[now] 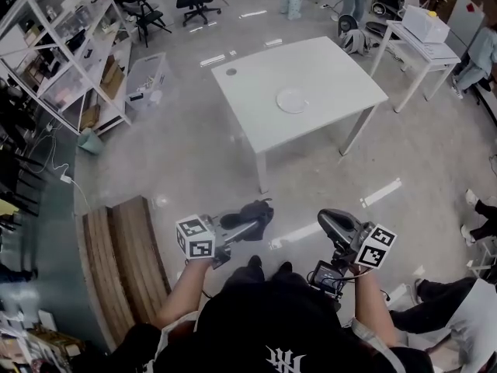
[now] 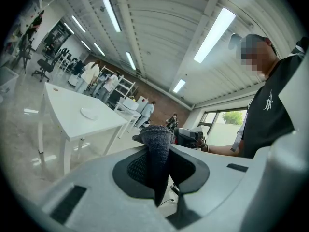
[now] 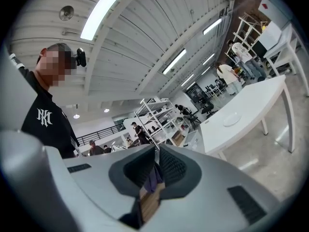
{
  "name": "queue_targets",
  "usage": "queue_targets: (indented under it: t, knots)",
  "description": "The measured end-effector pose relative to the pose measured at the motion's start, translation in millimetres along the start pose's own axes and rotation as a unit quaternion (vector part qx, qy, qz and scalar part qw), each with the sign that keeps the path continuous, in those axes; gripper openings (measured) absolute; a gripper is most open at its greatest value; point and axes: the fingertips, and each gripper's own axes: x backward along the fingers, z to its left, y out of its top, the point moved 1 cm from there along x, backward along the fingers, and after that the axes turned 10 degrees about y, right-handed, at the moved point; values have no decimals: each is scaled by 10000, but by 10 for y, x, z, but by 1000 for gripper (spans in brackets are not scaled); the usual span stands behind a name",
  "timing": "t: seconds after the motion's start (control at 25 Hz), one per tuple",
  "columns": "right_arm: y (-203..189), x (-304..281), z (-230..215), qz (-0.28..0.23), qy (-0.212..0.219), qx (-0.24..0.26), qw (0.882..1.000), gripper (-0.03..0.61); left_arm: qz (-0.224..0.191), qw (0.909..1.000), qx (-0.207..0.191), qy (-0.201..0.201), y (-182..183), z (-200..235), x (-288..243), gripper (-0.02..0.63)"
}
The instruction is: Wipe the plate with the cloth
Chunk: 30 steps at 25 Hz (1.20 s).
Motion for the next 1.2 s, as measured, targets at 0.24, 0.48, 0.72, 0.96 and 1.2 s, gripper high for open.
queue_targets:
  t: [0.24,0.48,0.72,0.96,1.2]
  knots:
    - [63,263,-224,27,-75,61,9999,8,-31,9999,-12,126,8,-32,-283,54]
    - [160,398,-406,0,-21,25,10000,8,-32,9994,-47,333,46,-59,-422,55]
    - [268,341,-589,-10,-5,34,10000,8,-24,9991,22,416,113,101,-526,54]
    - [340,179,-863,174,-93,164,9997,8,-30,9995,-15,325,258,381,-736,55]
    - [581,-67,-1178,202,-201,275,9992,8,-65,9997,-40,218,512,751,-909,55]
